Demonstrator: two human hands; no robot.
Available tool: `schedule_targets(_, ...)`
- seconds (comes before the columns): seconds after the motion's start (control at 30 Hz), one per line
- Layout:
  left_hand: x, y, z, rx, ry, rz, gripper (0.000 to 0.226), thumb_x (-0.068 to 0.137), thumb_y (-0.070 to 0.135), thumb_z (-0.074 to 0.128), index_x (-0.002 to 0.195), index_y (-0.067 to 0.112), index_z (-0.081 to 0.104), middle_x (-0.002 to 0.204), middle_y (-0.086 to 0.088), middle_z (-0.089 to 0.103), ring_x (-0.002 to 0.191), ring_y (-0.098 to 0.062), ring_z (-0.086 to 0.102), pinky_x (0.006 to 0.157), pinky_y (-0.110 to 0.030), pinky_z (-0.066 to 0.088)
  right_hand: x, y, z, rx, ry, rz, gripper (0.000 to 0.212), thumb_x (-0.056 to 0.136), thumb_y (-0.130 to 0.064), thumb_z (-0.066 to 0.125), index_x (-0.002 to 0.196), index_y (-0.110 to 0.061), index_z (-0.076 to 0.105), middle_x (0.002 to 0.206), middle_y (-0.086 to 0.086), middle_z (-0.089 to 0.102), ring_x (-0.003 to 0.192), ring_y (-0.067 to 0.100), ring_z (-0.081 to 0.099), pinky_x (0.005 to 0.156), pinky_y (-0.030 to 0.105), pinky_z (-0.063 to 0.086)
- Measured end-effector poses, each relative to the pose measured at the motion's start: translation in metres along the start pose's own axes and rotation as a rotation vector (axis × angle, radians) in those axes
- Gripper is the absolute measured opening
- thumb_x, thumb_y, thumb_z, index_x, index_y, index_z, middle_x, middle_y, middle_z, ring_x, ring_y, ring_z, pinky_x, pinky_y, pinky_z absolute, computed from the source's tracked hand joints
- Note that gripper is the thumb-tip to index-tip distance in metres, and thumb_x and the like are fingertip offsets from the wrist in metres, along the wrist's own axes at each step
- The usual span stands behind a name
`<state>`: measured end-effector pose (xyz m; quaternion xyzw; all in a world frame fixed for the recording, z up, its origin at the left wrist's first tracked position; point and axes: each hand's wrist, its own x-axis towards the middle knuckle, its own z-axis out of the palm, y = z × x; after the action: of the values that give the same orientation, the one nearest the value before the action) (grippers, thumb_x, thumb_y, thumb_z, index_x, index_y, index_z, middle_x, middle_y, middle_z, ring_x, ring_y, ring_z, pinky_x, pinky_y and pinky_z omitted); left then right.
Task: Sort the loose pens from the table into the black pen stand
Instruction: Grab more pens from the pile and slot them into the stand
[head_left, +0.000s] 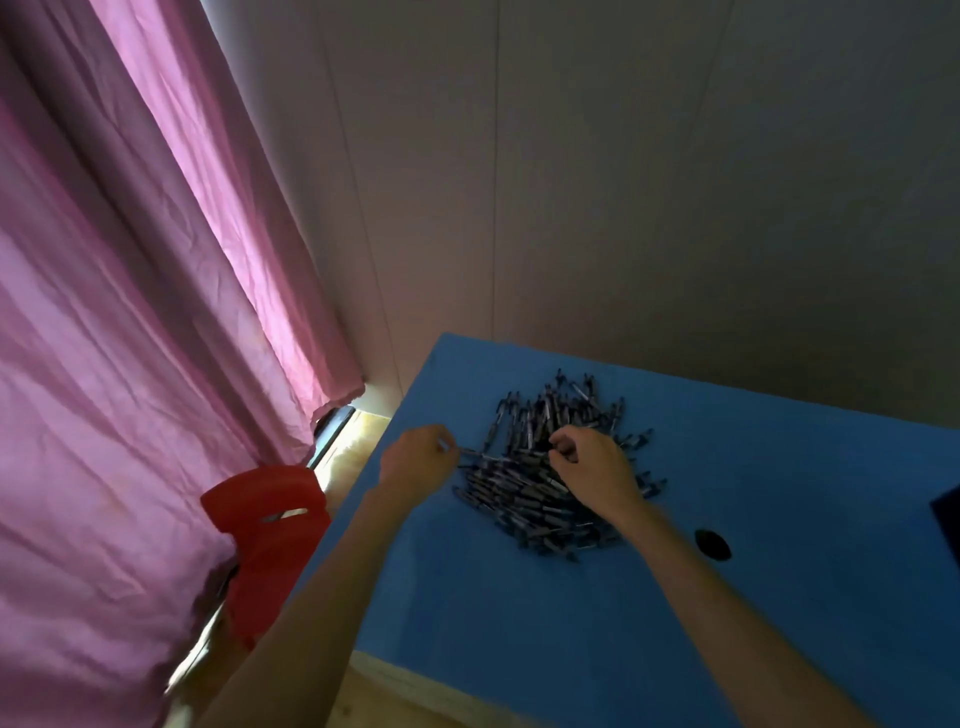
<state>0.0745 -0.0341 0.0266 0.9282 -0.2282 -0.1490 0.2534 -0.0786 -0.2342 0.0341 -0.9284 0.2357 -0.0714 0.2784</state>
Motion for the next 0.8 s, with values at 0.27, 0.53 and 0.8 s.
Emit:
schedule_targets(0.27, 0.080, 0.005, 0.037, 0.175, -0.069, -0.027, 0.023, 0.092, 0.033, 0.057, 0.076, 0.018, 0.064, 0.085, -0.006, 0.070, 0.086, -0.025, 0.064, 0.086, -0.037, 0.042, 0.048, 0.005, 0.021, 0.013, 0.029, 0.073, 0.019, 0.099, -0.025, 0.060, 0.114, -0.017, 0.068, 0.106, -0.001, 0.070, 0.088, 0.014, 0.065, 0.079, 0.028, 0.055)
schedule_targets(0.53, 0.137, 0.016, 0.085, 0.268, -0.157, 0.011, 0.035, 0.096, 0.049, 0.053, 0.100, 0.015, 0.058, 0.096, -0.007, 0.065, 0.098, -0.030, 0.060, 0.091, -0.043, 0.038, 0.078, 0.016, 0.032, -0.036, 0.066, 0.099, 0.018, 0.099, -0.024, 0.059, 0.113, -0.020, 0.069, 0.104, -0.004, 0.069, 0.088, 0.013, 0.064, 0.084, 0.033, 0.056)
schedule_targets(0.8, 0.150, 0.018, 0.089, 0.189, -0.218, 0.068, 0.026, 0.105, 0.024, 0.042, 0.108, 0.002, 0.054, 0.117, -0.020, 0.059, 0.106, -0.036, 0.058, 0.087, -0.042, 0.047, 0.095, 0.023, 0.036, -0.039, 0.082, 0.125, 0.018, 0.098, -0.026, 0.060, 0.113, -0.021, 0.069, 0.104, -0.001, 0.069, 0.089, 0.016, 0.064, 0.081, 0.036, 0.056)
